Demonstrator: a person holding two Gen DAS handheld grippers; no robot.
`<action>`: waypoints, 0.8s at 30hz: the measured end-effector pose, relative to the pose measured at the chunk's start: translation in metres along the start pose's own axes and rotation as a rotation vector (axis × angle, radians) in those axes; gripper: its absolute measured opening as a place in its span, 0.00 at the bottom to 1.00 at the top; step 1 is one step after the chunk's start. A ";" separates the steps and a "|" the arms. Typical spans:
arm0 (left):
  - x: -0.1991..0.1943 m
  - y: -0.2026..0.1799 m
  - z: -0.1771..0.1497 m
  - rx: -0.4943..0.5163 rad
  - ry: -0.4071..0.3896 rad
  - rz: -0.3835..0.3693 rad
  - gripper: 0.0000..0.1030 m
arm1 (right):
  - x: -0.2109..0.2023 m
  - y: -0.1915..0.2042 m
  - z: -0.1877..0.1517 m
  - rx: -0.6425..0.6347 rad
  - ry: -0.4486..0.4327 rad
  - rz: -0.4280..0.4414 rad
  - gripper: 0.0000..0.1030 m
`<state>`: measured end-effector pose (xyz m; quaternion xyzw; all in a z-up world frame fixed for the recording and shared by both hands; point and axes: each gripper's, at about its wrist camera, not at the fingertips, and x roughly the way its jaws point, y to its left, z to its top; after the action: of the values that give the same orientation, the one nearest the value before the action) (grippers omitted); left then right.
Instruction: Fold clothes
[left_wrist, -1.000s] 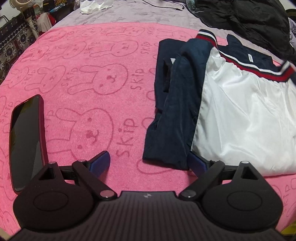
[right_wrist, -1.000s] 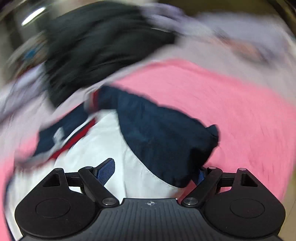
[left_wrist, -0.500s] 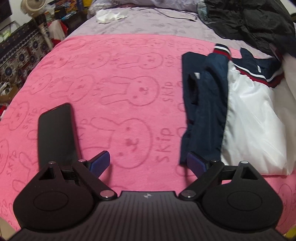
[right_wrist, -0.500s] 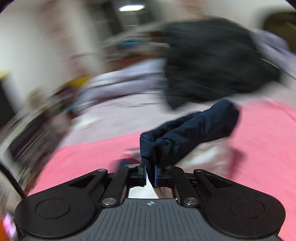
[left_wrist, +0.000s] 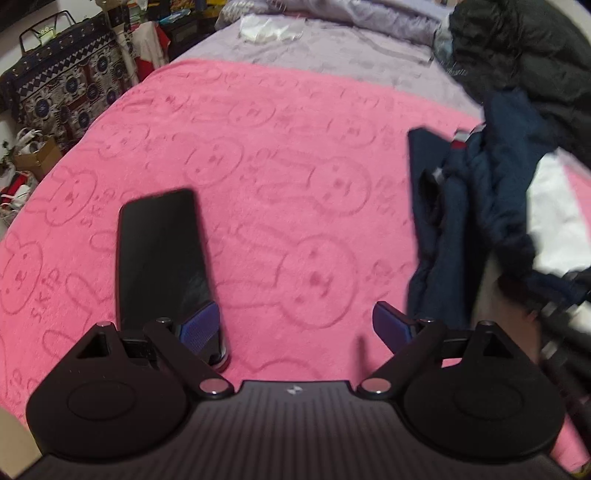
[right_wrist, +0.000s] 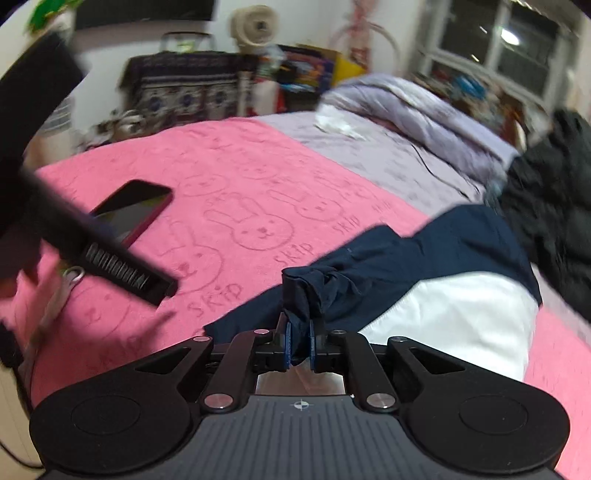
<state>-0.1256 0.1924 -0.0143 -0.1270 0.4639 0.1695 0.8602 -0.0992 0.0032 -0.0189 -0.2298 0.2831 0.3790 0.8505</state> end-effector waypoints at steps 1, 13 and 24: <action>-0.004 -0.001 0.004 -0.001 -0.012 -0.033 0.89 | 0.008 -0.007 0.007 -0.010 -0.009 -0.004 0.10; -0.018 -0.004 0.013 0.054 -0.042 -0.077 0.89 | 0.055 -0.002 0.018 0.006 -0.038 -0.240 0.24; -0.025 0.027 0.006 -0.028 -0.042 -0.021 0.89 | 0.029 0.033 0.017 -0.121 -0.075 -0.122 0.09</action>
<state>-0.1447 0.2154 0.0083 -0.1406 0.4420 0.1695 0.8695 -0.1036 0.0487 -0.0318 -0.2830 0.2130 0.3514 0.8666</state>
